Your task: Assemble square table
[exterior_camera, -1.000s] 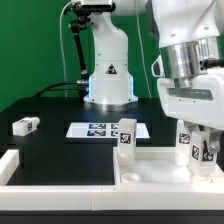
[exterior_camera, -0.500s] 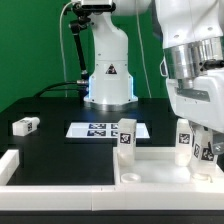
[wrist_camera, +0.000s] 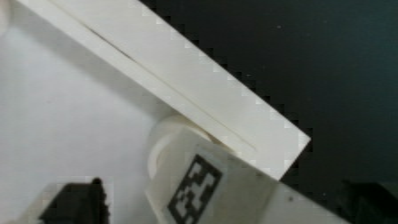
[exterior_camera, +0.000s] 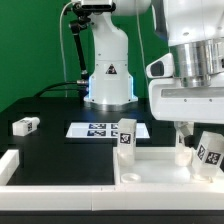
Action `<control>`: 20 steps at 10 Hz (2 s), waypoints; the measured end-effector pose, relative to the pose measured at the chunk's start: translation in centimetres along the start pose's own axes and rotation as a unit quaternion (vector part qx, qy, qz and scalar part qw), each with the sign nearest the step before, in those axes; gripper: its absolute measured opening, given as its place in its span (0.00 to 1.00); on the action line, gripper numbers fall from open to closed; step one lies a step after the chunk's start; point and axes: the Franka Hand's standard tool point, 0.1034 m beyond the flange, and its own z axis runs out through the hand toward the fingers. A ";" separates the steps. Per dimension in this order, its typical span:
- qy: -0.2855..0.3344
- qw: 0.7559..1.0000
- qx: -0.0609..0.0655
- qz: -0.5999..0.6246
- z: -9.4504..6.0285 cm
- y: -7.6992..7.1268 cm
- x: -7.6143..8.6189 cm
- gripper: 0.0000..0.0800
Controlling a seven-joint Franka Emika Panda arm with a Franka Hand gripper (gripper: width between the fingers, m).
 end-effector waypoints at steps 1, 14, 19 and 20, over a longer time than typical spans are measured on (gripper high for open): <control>0.002 0.998 -0.005 -0.064 0.0 0.1 0.0 0.81; -0.009 0.951 0.001 0.308 0.9 -0.4 -1.1 0.36; -0.008 0.958 0.012 0.285 1.1 -0.4 -1.3 0.68; -0.012 0.979 -0.008 0.202 0.6 -0.3 -1.2 0.68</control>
Offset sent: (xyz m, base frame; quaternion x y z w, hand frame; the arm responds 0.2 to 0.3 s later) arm 0.0000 0.0000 0.0000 0.0000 0.0000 0.0000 1.0000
